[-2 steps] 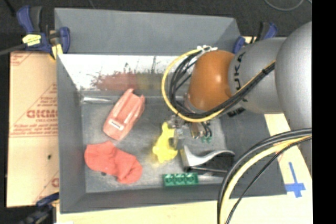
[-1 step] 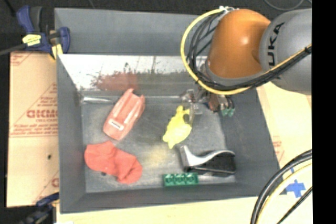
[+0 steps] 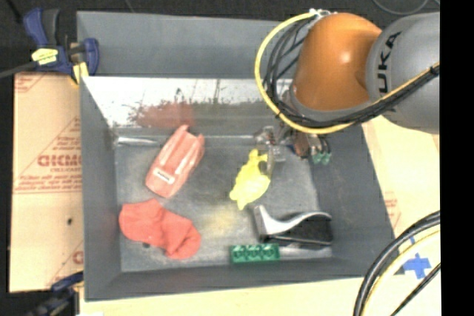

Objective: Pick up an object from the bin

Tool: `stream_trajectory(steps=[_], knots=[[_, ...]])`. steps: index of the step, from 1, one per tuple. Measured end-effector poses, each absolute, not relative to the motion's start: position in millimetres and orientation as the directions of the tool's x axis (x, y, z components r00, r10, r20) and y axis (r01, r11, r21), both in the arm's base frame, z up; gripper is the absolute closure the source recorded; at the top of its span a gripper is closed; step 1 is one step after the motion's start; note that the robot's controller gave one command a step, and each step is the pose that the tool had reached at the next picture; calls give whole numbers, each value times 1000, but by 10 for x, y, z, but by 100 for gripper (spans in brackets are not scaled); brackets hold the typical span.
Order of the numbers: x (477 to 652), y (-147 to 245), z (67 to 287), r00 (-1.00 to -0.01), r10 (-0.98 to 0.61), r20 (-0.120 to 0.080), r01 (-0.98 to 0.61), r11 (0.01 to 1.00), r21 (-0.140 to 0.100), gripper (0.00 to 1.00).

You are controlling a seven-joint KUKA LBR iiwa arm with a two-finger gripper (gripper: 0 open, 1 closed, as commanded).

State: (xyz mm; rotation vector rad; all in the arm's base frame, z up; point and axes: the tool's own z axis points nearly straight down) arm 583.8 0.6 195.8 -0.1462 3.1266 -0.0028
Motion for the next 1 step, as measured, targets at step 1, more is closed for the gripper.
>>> stream_trajectory(steps=[1], knots=[[5911,45,2226,-996,-86,-12,-86,996,-2,100]])
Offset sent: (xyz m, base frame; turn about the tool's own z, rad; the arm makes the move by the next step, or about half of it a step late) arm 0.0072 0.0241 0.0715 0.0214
